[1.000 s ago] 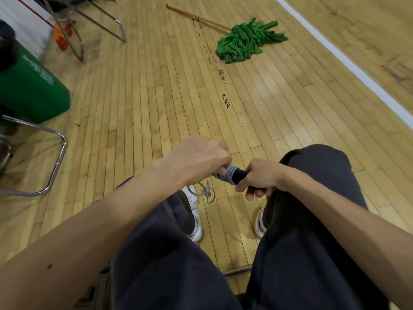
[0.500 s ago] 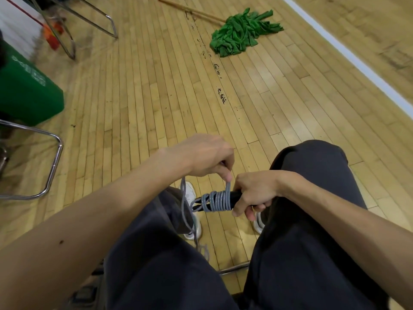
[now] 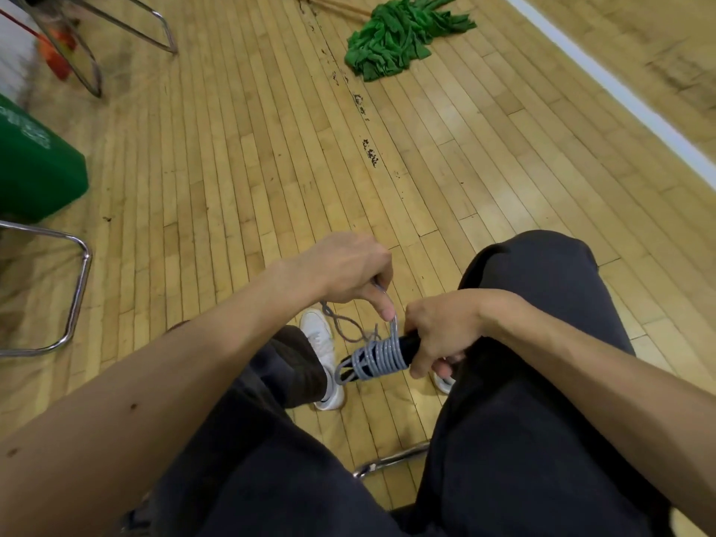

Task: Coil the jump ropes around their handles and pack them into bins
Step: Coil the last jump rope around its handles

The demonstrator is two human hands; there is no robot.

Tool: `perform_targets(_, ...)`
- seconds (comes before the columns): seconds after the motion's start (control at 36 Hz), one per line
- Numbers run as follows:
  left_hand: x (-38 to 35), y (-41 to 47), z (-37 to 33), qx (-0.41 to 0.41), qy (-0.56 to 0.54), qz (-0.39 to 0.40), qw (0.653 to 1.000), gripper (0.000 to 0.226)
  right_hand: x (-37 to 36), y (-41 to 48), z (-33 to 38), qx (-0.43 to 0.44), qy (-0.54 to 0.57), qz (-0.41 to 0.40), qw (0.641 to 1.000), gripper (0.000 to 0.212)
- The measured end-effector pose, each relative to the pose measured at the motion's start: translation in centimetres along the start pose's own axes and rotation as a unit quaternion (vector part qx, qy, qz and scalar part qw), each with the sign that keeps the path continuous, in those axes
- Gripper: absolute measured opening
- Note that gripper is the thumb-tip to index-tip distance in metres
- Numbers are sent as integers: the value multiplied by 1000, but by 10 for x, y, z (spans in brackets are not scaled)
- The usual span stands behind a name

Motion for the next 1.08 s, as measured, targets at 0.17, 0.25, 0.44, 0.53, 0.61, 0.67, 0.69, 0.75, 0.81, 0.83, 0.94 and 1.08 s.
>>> perform_targets(0.17,-5,-10,13,55,-327,31,943,31,6,-8,1,89,99,12,991,17)
perform_targets(0.25,-11,-19,19,80,-403,41,911,33,9,-11,5,120,158,4,980,14)
perform_targets(0.44,-23,-29,29,134,-559,-9,818,12,17,-14,15,170,278,-65,943,11)
perform_targets(0.53,-40,-33,35,164,-587,-46,792,34,22,-15,18,186,322,-97,923,12)
perform_targets(0.61,-45,-38,26,174,-597,-17,783,26,24,-13,18,182,336,-117,916,15)
perform_targets(0.67,-44,-38,23,185,-599,-28,778,24,25,-12,18,178,333,-125,917,17)
perform_targets(0.69,-45,-38,22,184,-607,-44,771,23,24,-12,17,175,336,-130,916,17)
perform_targets(0.75,-45,-39,21,181,-634,-81,747,16,25,-11,15,162,355,-140,910,17)
perform_targets(0.81,-49,-41,23,193,-652,-113,725,16,27,-9,13,152,375,-143,903,15)
perform_targets(0.83,-52,-41,25,201,-656,-123,717,17,27,-7,13,148,378,-146,902,14)
perform_targets(0.94,-60,-40,28,229,-670,-140,692,27,31,-1,15,127,383,-186,896,3)
perform_targets(1.08,-63,-37,26,230,-672,-135,691,32,34,12,9,76,381,-273,880,18)
Point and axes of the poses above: each hand's wrist, its own y-axis towards the middle knuckle, its own x-axis out of the back of the hand, z = x × y, the point moved 3 cm from there along y, towards the middle knuckle, and after that the axes turned 7 degrees about -z, right-handed, at the moved point
